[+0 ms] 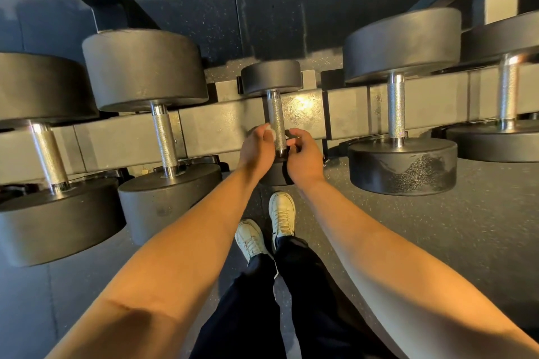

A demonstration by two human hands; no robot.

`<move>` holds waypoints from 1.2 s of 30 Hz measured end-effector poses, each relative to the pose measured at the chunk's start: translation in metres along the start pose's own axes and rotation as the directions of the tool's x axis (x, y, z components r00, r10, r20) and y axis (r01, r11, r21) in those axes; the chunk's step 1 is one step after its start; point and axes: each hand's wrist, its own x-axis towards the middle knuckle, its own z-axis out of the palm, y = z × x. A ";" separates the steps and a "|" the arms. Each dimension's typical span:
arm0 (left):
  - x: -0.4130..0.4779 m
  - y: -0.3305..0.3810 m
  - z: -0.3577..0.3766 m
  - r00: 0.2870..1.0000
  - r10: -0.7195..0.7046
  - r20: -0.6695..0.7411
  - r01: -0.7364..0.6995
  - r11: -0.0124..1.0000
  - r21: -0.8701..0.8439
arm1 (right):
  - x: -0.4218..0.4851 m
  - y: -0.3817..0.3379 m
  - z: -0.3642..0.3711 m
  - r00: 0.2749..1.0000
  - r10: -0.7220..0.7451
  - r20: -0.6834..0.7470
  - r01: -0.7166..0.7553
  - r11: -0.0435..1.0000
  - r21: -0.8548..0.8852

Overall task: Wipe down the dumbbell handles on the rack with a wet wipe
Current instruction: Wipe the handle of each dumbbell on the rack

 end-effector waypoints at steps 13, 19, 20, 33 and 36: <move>-0.022 -0.012 -0.003 0.998 -0.067 -0.008 0.065 0.988 -0.137 | -0.008 -0.006 0.004 0.999 -0.007 -0.046 0.006 1.000 -0.023; -0.028 0.001 -0.006 0.979 -0.032 -0.200 -0.018 0.970 -0.242 | -0.003 -0.026 -0.002 0.998 0.034 -0.058 -0.027 0.992 0.119; -0.023 0.007 -0.005 0.970 -0.035 -0.242 -0.041 0.953 -0.301 | 0.000 -0.031 -0.003 0.999 0.029 -0.046 -0.021 0.987 0.161; 0.032 0.052 0.022 0.874 -0.182 -0.451 -0.033 0.903 -0.428 | 0.042 -0.040 0.015 0.999 0.028 0.026 -0.033 0.975 0.220; 0.035 0.046 0.021 0.885 -0.183 -0.427 -0.026 0.898 -0.440 | 0.044 -0.038 0.017 1.000 0.019 0.019 -0.023 0.977 0.213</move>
